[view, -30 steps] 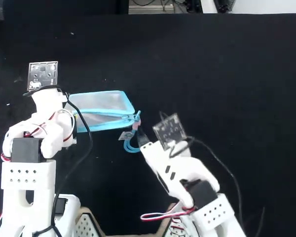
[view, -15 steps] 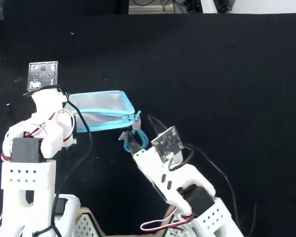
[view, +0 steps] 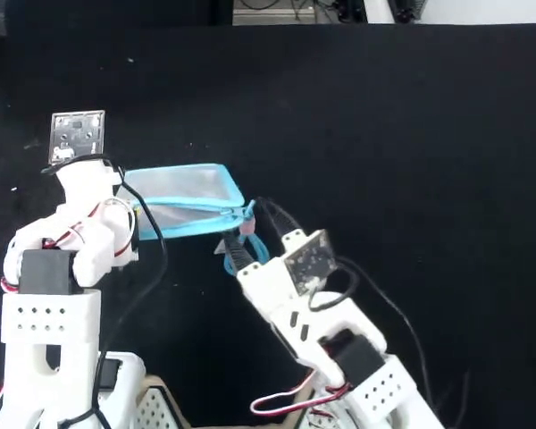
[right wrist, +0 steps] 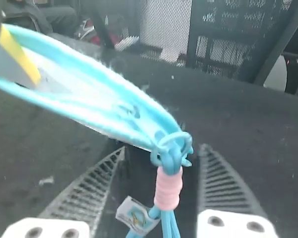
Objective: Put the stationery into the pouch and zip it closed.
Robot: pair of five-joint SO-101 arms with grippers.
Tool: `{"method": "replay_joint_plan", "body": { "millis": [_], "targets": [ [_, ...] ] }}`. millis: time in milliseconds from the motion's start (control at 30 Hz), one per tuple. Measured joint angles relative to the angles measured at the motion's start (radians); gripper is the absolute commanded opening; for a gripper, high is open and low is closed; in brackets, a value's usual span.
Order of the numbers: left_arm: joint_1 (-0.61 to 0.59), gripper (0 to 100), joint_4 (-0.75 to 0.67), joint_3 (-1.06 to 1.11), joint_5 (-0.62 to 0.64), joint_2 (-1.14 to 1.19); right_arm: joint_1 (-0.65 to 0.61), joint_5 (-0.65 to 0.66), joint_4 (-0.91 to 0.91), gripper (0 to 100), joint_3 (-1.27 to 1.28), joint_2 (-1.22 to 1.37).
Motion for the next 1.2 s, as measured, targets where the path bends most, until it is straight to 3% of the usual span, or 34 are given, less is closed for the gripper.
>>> {"method": "replay_joint_plan", "body": {
  "millis": [200, 333, 500, 800, 1200],
  "targets": [
    [0.000, 3, 0.000, 0.000, 0.000, 0.000, 0.005, 0.018, -0.011, 0.9, -0.058, 0.157],
    [-0.003, 3, 0.000, -0.002, 0.000, 0.000, 0.012, 0.018, -0.011, 1.1, -0.112, 0.238],
    [0.000, 3, 0.000, -0.002, 0.000, 0.000, 0.120, 0.020, -0.003, 1.1, -0.173, 0.253],
    [0.002, 3, 0.000, 0.000, 0.000, 0.000, 0.164, 0.021, 0.338, 1.1, -0.451, 0.255],
    [-0.005, 3, -0.002, -0.002, 0.000, 0.000, -0.115, 0.135, 0.500, 1.3, -0.562, 0.249]
  ]
}}
